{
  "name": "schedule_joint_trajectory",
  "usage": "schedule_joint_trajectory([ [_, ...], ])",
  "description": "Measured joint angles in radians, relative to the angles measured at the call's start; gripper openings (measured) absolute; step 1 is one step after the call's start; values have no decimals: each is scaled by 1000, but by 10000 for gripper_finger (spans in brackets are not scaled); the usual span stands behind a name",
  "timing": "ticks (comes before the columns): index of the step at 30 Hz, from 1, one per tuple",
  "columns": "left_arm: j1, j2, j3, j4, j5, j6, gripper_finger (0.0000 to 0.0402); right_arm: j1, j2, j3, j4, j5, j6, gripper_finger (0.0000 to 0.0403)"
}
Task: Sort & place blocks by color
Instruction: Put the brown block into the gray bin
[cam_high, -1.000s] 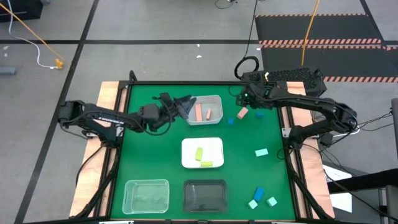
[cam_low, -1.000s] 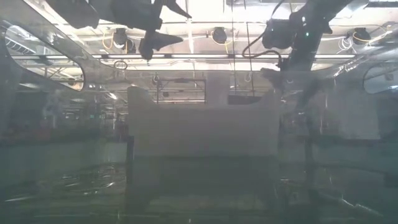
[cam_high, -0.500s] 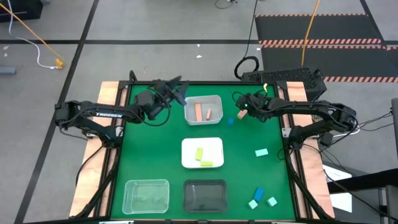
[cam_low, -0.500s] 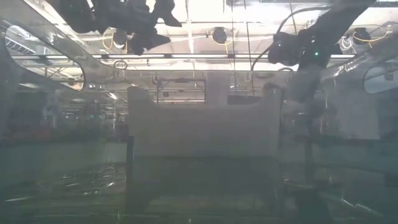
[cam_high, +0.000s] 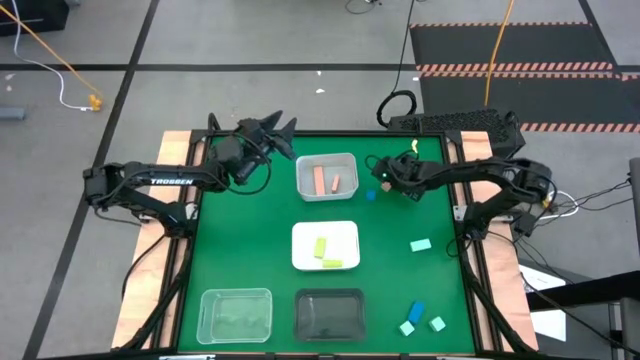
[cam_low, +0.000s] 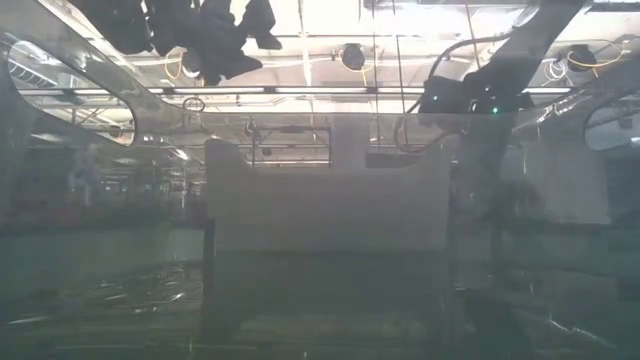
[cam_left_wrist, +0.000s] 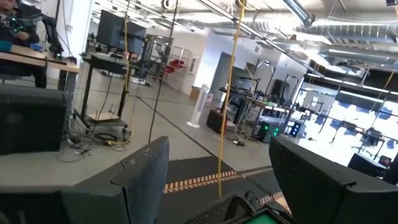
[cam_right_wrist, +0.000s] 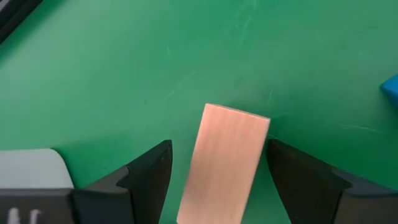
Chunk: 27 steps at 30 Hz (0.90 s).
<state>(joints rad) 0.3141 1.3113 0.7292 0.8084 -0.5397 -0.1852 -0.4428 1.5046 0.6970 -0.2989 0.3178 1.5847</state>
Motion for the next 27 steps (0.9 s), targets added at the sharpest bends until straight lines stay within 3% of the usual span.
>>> schedule_joint_trajectory([
  [4, -1, 0, 0, -15, 0, 0, 278, 0, 8, 0, 1, -13, -60, 222],
  [11, -1, 0, 0, -28, 0, -46, 278, 0, 7, 0, 13, -31, -171, 114],
  [17, -2, 0, 0, -29, 0, -125, 278, -1, -26, -2, 9, -58, -292, 113],
  [27, -42, 0, 0, -83, 0, -299, 278, -2, -205, -3, 93, -65, -460, 113],
])
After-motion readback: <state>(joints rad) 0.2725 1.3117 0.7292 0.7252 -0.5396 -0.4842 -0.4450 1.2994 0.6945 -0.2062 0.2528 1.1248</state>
